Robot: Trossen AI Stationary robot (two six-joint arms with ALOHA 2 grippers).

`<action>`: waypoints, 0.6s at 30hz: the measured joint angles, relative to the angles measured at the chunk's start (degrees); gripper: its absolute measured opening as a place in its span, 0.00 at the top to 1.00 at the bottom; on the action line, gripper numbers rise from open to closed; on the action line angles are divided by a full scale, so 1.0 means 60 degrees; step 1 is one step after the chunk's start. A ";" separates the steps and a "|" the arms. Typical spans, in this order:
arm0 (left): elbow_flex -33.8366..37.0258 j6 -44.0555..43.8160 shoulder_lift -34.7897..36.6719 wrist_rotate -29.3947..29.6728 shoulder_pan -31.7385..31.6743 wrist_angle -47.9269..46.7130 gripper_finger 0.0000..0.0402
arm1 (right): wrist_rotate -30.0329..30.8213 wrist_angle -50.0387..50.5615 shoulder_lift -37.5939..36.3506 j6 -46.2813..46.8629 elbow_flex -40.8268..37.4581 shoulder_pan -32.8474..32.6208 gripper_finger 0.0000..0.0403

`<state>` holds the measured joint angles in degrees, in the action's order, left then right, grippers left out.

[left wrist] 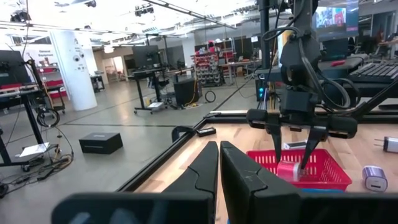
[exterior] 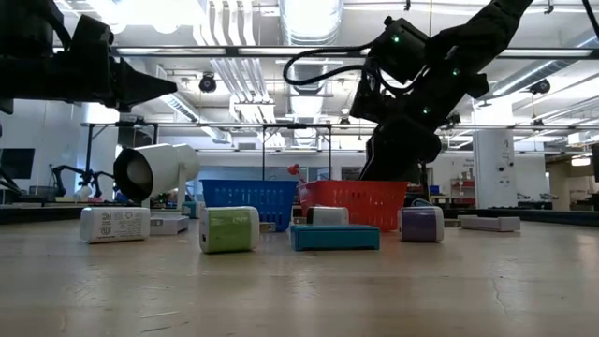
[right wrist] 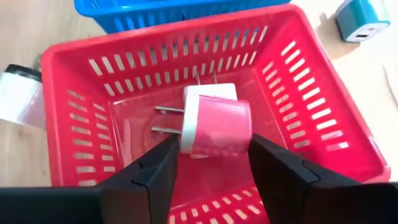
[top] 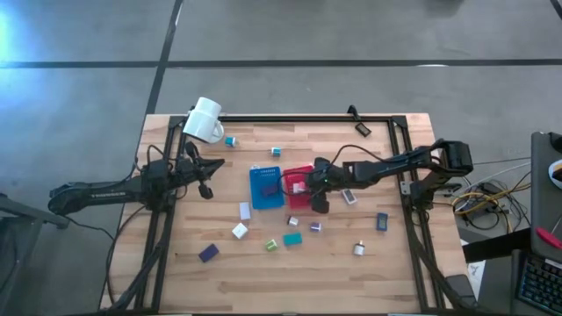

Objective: Pick & Place Office items
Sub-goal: Put the bottom pink charger adapter into the red bin, then put the white digital clock into the blue bin

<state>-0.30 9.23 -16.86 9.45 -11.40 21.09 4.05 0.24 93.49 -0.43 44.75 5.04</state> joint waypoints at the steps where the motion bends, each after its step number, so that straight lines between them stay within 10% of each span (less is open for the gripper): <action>1: 0.0000 0.0000 0.0000 0.0000 0.0000 -0.0019 0.94 | 0.0002 -0.0033 0.0000 -0.0001 0.0001 0.0000 0.52; 18: 0.0000 -0.0135 0.0000 0.0004 0.0000 -0.0020 0.94 | -0.0007 0.0229 -0.0927 0.0121 -0.0046 0.0000 0.50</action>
<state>-0.30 8.42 -16.86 9.47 -11.40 20.97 4.01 1.62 87.93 0.30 44.47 5.04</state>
